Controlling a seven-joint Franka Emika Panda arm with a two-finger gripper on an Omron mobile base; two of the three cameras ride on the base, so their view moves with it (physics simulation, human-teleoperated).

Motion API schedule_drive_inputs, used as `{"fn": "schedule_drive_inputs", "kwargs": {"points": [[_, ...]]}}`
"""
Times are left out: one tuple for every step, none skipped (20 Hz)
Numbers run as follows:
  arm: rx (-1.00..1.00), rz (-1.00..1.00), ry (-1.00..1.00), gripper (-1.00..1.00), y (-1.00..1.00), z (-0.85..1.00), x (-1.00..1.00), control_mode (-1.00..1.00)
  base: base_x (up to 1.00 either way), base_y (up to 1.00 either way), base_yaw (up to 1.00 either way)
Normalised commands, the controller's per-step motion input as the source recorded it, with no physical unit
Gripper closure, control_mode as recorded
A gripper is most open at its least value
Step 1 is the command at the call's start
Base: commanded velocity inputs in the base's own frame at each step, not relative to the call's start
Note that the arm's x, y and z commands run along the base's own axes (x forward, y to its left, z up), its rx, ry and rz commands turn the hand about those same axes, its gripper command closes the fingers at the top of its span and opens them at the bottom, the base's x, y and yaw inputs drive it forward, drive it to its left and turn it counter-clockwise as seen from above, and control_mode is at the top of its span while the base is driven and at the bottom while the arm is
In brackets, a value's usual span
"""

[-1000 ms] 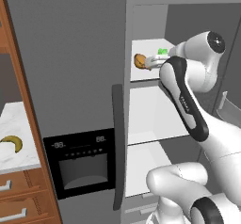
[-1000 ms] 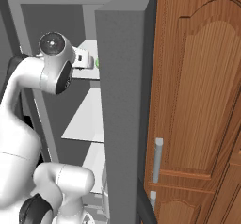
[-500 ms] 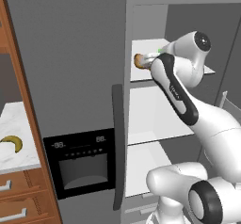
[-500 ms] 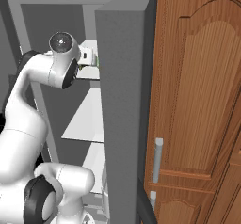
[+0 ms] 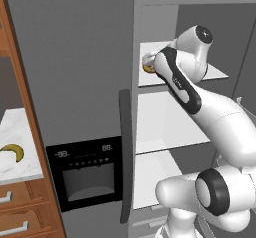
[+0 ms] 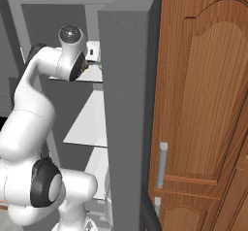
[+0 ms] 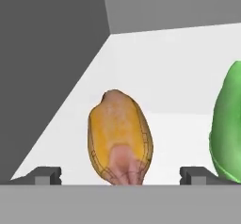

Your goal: Open the fridge, remove the banana, corn, and chicken drumstick, and place them on any counter.

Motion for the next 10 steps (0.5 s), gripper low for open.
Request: {"fn": "schedule_drive_inputs", "kwargs": {"points": [[0.0, 0.0, 0.02, -1.0, 0.0, -0.1, 0.34, -1.0, 0.0, 0.0, 0.0], [0.0, 0.0, 0.01, -1.0, 0.0, -0.13, 0.32, -1.0, 0.0, 0.0, 0.0], [0.0, 0.0, 0.01, -1.0, 0.0, -0.16, 0.31, -1.0, 0.0, 0.0, 0.0], [0.0, 0.0, 0.01, -1.0, 0.01, -0.16, 0.28, -1.0, 0.0, 0.0, 0.0], [0.0, 0.0, 0.0, -1.0, 0.03, -0.22, 0.22, -1.0, 0.0, 0.0, 0.0], [0.0, 0.0, 0.0, -1.0, 0.04, -0.24, 0.21, -1.0, 0.0, 0.0, 0.0], [0.0, 0.0, 0.0, -1.0, 0.06, -0.31, 0.19, -1.0, 0.0, 0.0, 0.0], [-0.01, 0.0, 0.0, -1.0, 0.09, -0.31, 0.16, -1.0, 0.0, 0.0, 0.0], [-0.01, 0.0, 0.0, -1.0, 0.1, -0.32, 0.15, -1.0, 0.0, 0.0, 0.0], [-0.02, 0.0, 0.0, -1.0, 0.14, -0.36, 0.11, -1.0, 0.0, 0.0, 0.0]]}}
